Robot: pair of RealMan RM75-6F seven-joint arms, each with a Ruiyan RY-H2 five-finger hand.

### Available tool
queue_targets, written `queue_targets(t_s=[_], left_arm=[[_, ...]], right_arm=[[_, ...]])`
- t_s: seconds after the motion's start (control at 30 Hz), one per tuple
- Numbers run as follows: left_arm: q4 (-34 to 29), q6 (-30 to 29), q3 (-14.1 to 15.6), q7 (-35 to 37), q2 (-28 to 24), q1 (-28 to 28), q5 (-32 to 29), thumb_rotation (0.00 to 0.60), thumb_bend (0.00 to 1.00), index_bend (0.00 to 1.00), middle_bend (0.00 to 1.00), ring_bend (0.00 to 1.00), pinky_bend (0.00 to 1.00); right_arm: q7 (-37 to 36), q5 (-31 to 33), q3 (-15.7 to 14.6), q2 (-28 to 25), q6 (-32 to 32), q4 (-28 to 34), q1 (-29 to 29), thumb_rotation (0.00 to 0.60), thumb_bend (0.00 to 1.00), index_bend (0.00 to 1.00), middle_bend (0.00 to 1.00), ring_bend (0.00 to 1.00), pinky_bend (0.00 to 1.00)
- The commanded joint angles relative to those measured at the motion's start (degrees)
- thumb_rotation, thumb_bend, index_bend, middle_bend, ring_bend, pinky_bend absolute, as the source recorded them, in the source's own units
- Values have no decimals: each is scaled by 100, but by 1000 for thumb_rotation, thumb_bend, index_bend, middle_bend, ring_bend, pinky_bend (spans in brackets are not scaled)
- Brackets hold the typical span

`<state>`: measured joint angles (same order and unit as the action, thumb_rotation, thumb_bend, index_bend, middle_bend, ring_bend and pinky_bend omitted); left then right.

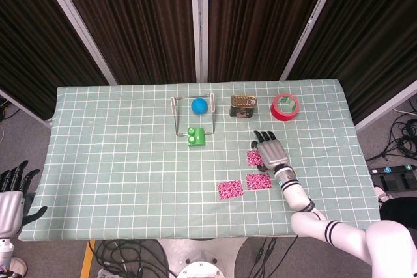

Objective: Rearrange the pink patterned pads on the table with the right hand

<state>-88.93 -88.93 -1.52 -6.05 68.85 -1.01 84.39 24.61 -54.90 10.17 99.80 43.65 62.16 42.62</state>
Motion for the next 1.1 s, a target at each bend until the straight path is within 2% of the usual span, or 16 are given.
queue_targets(t_s=[0.03,0.97,1.1], left_arm=[[5,3,0,13,6,-7,-16,600,37,250,150,116,128],[93,-4,19,90,38,-27,0,600,38,250,150,116,128],[114,-2,25,106,46,-29,9,600,38,250,150,116,128]], right_arm=[[17,41,-4,45,-3,-64,14,568,120,312,23,0,0],[-99,155,-66,147,-80,-360,-2,570,118,335,24,0,0],[-95,170,-76,164,-91,-394,-5,564,130,361,26,0,0]])
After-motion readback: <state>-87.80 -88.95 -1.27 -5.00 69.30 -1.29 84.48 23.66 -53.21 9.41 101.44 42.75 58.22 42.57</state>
